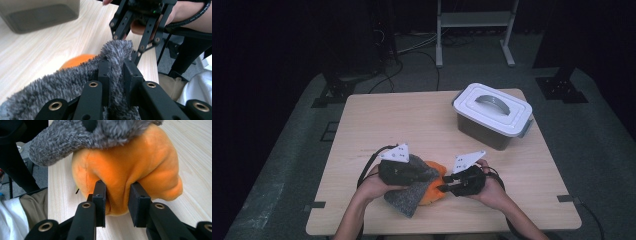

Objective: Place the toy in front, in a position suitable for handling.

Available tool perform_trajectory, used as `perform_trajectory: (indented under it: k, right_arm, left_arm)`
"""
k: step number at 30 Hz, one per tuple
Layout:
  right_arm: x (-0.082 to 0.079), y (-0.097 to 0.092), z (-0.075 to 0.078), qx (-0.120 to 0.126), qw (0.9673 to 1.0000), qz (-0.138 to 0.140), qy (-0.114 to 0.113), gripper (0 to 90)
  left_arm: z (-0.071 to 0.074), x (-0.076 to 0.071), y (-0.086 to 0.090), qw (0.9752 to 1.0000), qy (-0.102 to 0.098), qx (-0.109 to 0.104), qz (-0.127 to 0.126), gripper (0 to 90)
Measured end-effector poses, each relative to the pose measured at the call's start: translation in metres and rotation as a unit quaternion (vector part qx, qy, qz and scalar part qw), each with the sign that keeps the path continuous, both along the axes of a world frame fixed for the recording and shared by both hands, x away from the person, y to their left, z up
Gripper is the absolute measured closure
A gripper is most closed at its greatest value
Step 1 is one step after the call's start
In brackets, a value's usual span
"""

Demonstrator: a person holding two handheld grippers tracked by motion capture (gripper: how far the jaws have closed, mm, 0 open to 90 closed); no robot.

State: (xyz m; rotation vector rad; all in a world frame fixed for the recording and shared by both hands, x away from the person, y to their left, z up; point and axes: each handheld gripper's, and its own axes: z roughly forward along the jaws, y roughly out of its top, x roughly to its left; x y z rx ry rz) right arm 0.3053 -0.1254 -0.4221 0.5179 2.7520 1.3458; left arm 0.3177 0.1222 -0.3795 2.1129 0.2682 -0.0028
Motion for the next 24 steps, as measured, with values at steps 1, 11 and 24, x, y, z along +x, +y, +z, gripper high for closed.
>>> perform_trajectory:
  k: [1, 11, 24]
  right_arm:
    - [0.0, 0.0, -0.001, 0.002, 1.0, 0.002, 0.001, 68.7]
    - [0.004, -0.003, -0.004, 0.007, 0.9999, -0.002, 0.012, 71.0]
    - [0.002, 0.0, -0.002, 0.006, 1.0, -0.005, 0.002, 72.8]
  left_arm:
    - [0.001, 0.0, -0.002, 1.0, -0.002, 0.002, -0.003, 77.9]
    - [-0.007, -0.002, -0.007, 0.9998, -0.005, 0.021, -0.002, 77.9]
    - [-0.006, -0.008, 0.02, 0.9984, -0.018, 0.049, 0.022, 77.5]
